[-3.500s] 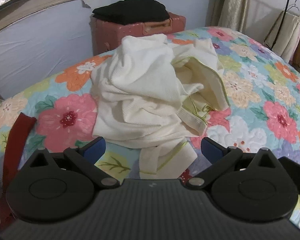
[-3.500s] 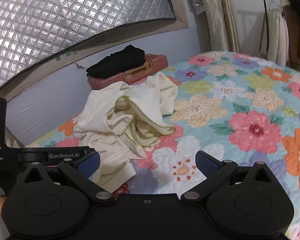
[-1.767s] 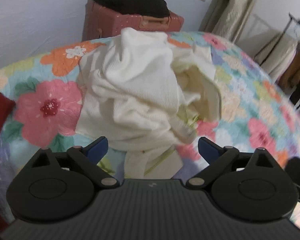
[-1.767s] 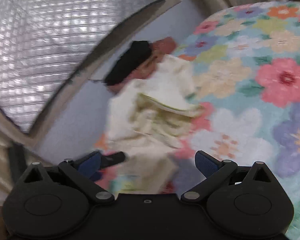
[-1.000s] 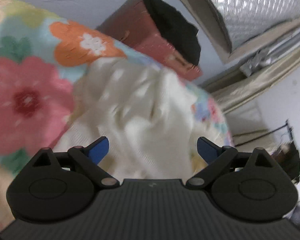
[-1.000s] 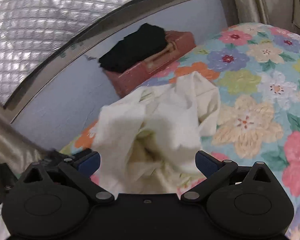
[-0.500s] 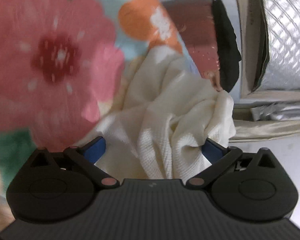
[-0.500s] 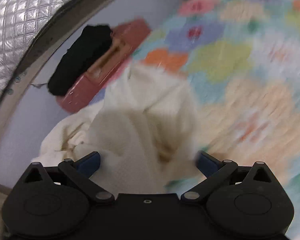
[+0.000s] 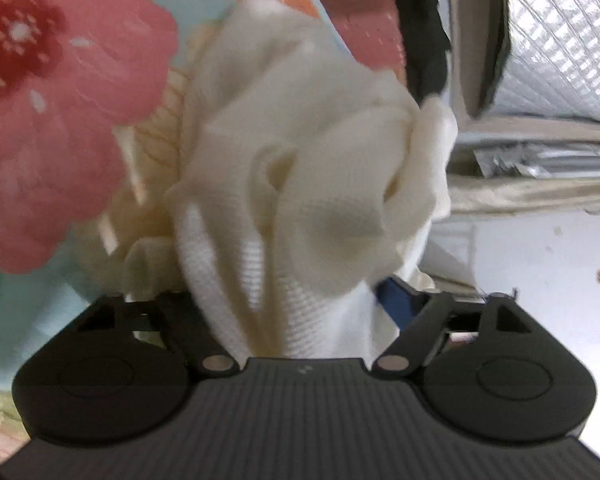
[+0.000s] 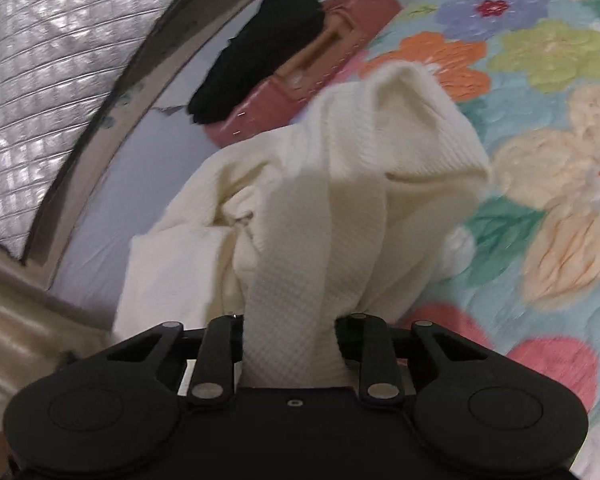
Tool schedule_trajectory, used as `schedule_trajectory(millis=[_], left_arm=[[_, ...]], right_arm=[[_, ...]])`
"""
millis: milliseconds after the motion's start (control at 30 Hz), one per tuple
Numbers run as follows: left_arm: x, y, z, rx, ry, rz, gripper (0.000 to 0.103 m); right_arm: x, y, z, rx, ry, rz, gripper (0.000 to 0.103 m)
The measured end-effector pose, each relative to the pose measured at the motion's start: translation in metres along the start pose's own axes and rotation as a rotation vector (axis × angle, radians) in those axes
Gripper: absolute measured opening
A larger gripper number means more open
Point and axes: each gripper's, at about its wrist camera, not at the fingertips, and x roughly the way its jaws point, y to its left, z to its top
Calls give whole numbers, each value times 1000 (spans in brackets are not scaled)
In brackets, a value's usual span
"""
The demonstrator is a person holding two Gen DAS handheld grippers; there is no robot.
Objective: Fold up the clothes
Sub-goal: 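Lift the garment with both grippers and shake it out over the bed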
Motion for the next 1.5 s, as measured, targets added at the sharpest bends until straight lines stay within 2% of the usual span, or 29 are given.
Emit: schedule_trajectory(millis=[100,200,367,533,700,800,933,1100,1267,1367,1500], left_arm=[[2,-7,-2,72,30,1,71],[3,-15,-5,80,32,-11,70],[16,-52,-36,171,79,-22,70],[30,-88,-67,261,126,-33,69],[58,-110,-101,332,258,-59,69],[63,-119,-127,372,333,-101,69],[60,-131,-165,412,481,-257,68],[50,-153,-223,477,576,-373,68],[38,-170,-286,561,667,-422,68],[24,-173,-326,627,712,-443,68],[5,-178,-379,715,772,-470,68]], right_arm=[[-1,11,-2,-4,-1,27,30],[-10,17,-9,-25,-8,41,30],[-36,19,-21,-22,-6,90,24],[-95,-10,-32,-1,-51,102,17],[-146,-27,-41,12,-101,36,15],[-176,-35,-53,24,-143,3,14],[-227,-44,-69,75,-228,-19,14],[-301,-41,-93,82,-330,-35,14],[-372,-49,-111,85,-396,-66,14],[-413,-55,-120,77,-431,-56,14],[-462,-63,-150,97,-484,-55,14]])
